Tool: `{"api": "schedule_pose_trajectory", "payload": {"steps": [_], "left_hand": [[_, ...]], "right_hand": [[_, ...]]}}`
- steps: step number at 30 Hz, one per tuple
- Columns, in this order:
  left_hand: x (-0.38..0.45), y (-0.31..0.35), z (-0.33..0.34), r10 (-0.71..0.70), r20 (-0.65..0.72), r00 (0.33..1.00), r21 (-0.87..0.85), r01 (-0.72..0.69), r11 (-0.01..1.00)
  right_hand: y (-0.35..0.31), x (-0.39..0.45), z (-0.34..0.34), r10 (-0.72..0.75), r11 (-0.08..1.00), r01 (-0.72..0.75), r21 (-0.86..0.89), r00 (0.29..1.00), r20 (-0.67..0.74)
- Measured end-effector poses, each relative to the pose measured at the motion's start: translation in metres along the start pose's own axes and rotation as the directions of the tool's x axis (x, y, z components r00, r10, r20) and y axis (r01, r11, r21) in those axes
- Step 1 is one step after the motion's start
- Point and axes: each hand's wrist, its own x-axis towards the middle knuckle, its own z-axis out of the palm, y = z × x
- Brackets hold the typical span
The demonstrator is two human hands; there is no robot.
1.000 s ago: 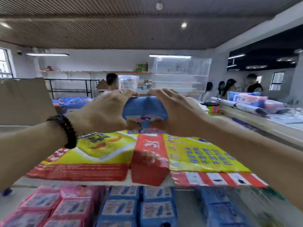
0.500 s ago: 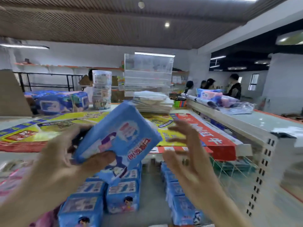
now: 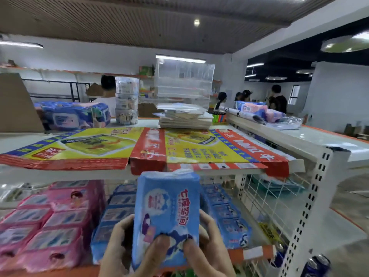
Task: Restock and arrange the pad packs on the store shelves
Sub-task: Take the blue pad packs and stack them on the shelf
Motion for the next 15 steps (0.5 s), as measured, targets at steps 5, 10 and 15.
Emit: {"api": "schedule_pose_trajectory", "payload": {"steps": [5, 10, 15], "left_hand": [[0.017, -0.023, -0.047, -0.159, -0.064, 0.985, -0.068, 0.155, 0.986], [0.019, -0.034, -0.094, -0.315, 0.065, 0.947, 0.056, 0.312, 0.948], [-0.025, -0.062, -0.134, -0.412, 0.341, 0.845, 0.148, 0.384, 0.911]], "right_hand": [[0.023, -0.019, 0.01, -0.033, 0.998, 0.025, -0.054, 0.986, -0.162], [0.034, -0.047, 0.009, 0.029, 0.985, -0.05, -0.162, 0.991, -0.129], [0.059, -0.069, 0.01, 0.069, 0.954, -0.105, -0.28, 0.988, -0.138]]}}
